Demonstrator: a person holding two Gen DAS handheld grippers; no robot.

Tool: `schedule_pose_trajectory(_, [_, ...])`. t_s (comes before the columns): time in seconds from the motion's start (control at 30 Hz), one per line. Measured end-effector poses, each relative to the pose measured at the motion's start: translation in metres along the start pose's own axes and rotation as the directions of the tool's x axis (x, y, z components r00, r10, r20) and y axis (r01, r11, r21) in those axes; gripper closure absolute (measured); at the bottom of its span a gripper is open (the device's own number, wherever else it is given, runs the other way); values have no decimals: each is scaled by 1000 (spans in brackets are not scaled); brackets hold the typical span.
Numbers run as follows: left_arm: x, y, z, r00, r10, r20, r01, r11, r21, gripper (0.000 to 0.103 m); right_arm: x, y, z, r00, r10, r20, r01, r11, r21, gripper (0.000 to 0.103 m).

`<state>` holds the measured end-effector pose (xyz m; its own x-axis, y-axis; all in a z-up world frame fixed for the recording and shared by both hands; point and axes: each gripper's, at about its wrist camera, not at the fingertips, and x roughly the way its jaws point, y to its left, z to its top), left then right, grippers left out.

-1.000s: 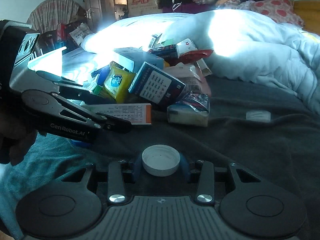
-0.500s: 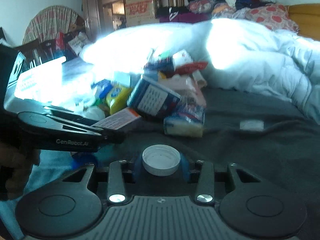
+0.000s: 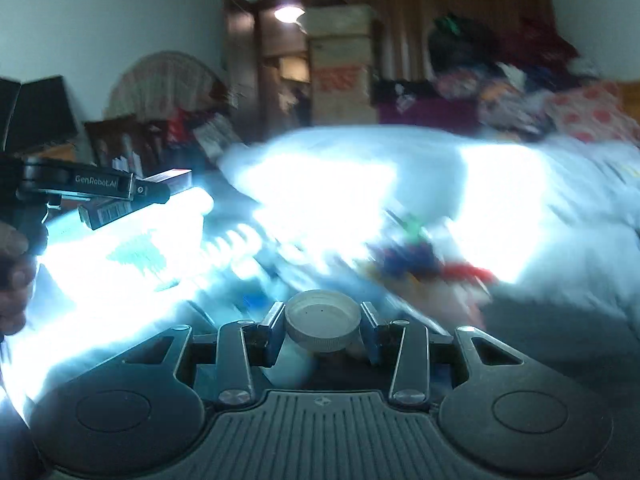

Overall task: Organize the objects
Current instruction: 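Carry the white cap and slim white box over the basket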

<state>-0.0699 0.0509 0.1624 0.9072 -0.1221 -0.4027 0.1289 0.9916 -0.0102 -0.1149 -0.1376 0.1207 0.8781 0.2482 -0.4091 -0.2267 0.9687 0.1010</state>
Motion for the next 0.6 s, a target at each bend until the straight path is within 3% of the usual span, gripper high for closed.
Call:
schedule_pose_trajectory(0.13, [-6,50,22,991,127,32,-124,989,-77,72,22,38,54,992,110,58,-108,993,-50,61])
schedule_pose_trajectory(0.27, [-3,89,34,976,217,23,-211,967,-140,72,51,88,107,968,237,81,-228,968,-106,61])
schedule_pose_trajectory(0.43, [3,131,39,955,296,-13,-294,942,-162,72,97,148,151,936,350,30,-343,929,-142,61])
schedule_pose_trajectory(0.6, [4,167,33,939,339,-63,-345,921,-179,72,145,187,168,921,387,-32,-388,911,-139,61])
